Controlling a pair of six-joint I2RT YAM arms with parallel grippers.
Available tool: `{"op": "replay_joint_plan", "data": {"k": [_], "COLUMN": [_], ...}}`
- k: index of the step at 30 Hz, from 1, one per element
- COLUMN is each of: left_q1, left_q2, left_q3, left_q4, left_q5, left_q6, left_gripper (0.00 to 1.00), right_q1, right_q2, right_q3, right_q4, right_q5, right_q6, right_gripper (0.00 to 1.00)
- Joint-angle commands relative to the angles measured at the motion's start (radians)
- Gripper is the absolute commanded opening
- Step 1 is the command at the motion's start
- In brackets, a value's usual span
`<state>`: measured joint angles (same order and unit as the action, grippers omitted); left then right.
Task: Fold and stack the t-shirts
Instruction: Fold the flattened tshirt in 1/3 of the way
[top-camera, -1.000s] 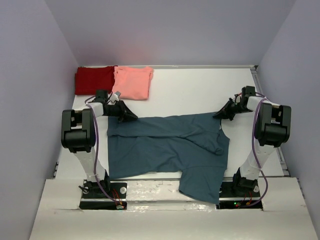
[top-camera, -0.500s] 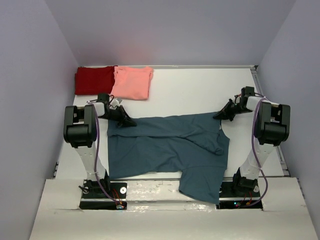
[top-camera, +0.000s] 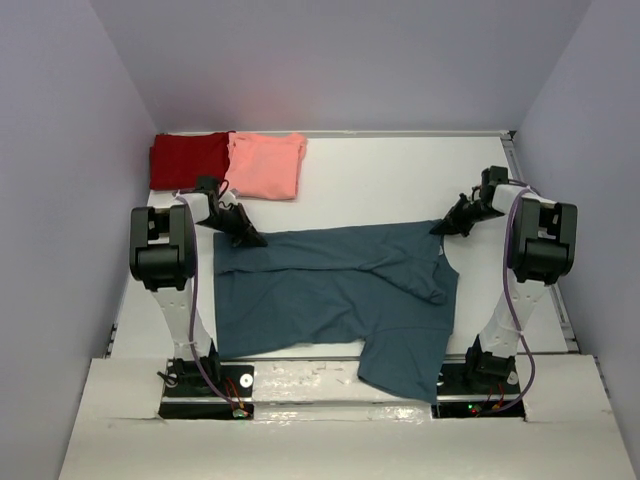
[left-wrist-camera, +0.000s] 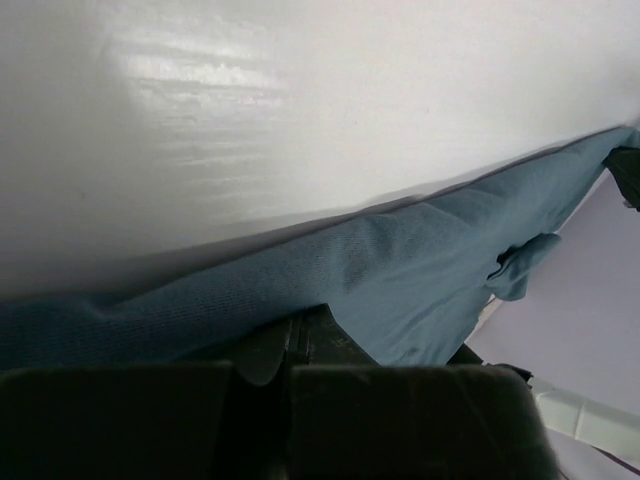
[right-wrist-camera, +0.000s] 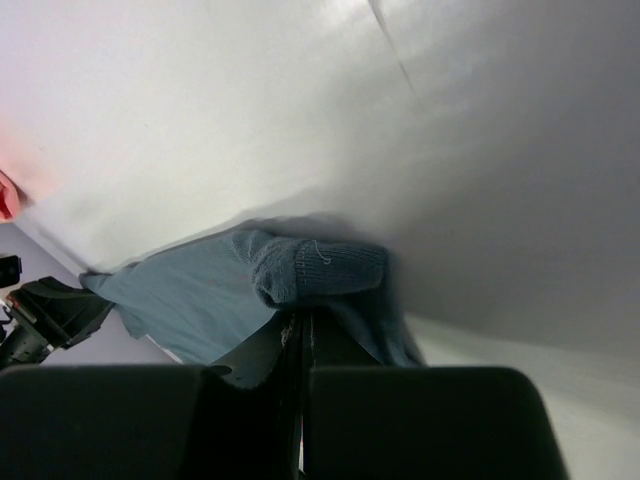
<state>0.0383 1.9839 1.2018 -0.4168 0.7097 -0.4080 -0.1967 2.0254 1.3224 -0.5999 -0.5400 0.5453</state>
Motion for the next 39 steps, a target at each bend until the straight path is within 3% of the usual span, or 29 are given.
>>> {"op": "replay_joint_plan", "data": {"k": [1,22,32,34,36,37,39], "left_q1": [-0.003,-0.034,-0.034,-0.034,-0.034,-0.034,-0.034], "left_q2": [0.044,0.335,0.236,0.213,0.184,0.175,0.145], "left_q3": [0.071,0.574,0.515,0.501,0.495,0.496,0.504], "left_q4": [-0.04,-0.114,-0.128,-0.131,-0.146,-0.151,-0.166], "left_q5": [-0.082,-0.133,-0.11,-0.099,-0.093,-0.084,-0.069], "left_q6": [0.024,0.046,0.061,0.063,0.066,0.067,0.067], "left_gripper": [0.0,0.0,0.0,0.0,0.0,0.0,0.0], "right_q1": [-0.007,0.002,0.002,0.002,0.002,0.002,0.012], "right_q2": [0.053,0.317,0.234,0.198,0.179,0.17,0.15], "right_q3": [0.093,0.497,0.54,0.549,0.563,0.57,0.581], "right_q4": [0.006,-0.02,-0.024,-0.026,-0.029,-0.035,-0.054], "right_q5": [0.08,0.098,-0.05,-0.109,-0.162,-0.207,-0.277], "right_q6": [-0.001,0.018,0.008,0.005,0.002,0.001,-0.004], "right_gripper": [0.0,0.0,0.02,0.07,0.21,0.45,0.61]}}
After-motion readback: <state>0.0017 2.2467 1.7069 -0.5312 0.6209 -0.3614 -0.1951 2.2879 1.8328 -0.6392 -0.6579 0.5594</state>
